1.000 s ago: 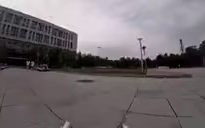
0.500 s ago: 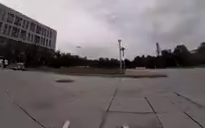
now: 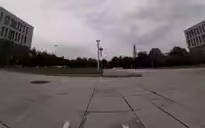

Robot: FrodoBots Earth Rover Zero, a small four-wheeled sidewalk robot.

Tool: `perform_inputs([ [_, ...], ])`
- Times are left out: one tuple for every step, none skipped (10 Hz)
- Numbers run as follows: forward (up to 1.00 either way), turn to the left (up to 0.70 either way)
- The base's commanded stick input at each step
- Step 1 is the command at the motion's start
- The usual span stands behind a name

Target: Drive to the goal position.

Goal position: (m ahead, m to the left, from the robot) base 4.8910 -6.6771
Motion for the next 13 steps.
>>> perform_inputs([
  [0.0, -0.6],
  [0.0, -0.6],
  [0.0, -0.6],
  [0.0, -0.6],
  [0.0, -0.6],
  [0.01, -0.55],
  [0.08, -0.27],
  [0.7, -0.3],
  [0.7, -0.3],
  [0.7, -0.3],
  [0.7, -0.3],
  [0.7, -0.3],
  [0.7, -0.3],
])
